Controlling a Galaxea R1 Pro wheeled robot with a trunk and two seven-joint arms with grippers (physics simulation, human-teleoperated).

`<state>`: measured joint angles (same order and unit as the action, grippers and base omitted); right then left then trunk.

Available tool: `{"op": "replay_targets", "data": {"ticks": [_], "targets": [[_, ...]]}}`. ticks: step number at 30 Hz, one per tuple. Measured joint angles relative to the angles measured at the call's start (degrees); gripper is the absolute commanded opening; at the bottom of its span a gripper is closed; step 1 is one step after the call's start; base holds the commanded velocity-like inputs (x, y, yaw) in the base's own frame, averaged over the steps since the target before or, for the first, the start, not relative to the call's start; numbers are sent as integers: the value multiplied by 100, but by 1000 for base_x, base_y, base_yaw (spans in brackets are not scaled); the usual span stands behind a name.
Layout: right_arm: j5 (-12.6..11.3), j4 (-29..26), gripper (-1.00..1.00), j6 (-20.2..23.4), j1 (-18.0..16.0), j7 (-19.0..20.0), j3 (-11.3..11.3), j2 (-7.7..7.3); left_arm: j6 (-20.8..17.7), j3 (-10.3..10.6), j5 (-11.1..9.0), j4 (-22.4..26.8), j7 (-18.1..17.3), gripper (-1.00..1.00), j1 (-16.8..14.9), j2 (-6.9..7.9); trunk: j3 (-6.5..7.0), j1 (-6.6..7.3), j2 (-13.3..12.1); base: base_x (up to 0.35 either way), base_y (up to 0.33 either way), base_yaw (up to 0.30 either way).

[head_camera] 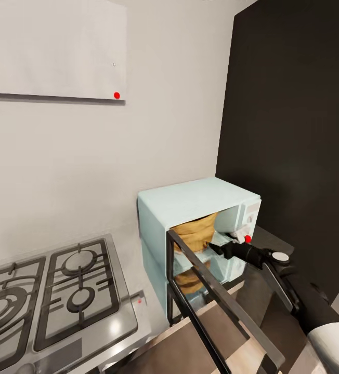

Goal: In the kitchen, take the popcorn bag from the countertop, put it into the microwave, and heat it until the popcorn is cooked so the cooked popcorn ends up inside the bag.

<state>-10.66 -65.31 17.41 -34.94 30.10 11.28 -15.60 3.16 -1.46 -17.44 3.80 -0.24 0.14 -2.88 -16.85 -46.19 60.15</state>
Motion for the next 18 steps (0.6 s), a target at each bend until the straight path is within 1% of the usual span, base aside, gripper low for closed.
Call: {"op": "replay_targets", "data": {"ticks": [1, 3, 5, 6, 7, 9, 12, 14, 18], "targets": [[-6, 2, 100, 8, 0, 67, -1, -85, 0, 0, 0, 0, 0, 100, -2, 0, 0, 0, 0, 0, 0, 0], [-15, 6, 100, 52, 5, 246, -15, -386, 0, 0, 0, 0, 0, 100, 0, 0, 0, 0, 0, 0, 0, 0], [-32, 7, 100, 75, 5, 453, -22, -607, 0, 0, 0, -1, 0, 100, 2, 2, 0, 0, 0, 0, 0, 0], [-36, 13, 100, 80, 7, 555, -25, -666, 0, 0, 0, -1, 0, 100, 0, 1, 0, 0, 0, 0, 0, 0], [-39, 50, 100, 85, 8, 753, -33, -731, -2, 0, 0, 0, 0, 100, -1, 1, 0, 0, 0, 0, 0, 0], [-42, 78, 100, 87, 9, 938, -57, -806, -1, 0, 0, 0, 0, 100, 0, 0, 0, 0, 0, 0, 0, 0], [-41, 197, 100, 88, 9, 1006, -97, -941, 0, 0, 0, 0, 0, 100, -2, 0, 0, 0, 0, 0, 0, 0], [-43, 263, 100, 88, 9, 1016, -137, -969, 0, 0, 0, -1, 0, 100, 1, 0, 0, 0, 0, -86, 0, 0], [-44, 298, 100, 88, 10, 1020, -189, -982, 1, 0, -1, 6, 0, 100, 1, -1, 0, -3, -1, -276, 0, 0]]}}
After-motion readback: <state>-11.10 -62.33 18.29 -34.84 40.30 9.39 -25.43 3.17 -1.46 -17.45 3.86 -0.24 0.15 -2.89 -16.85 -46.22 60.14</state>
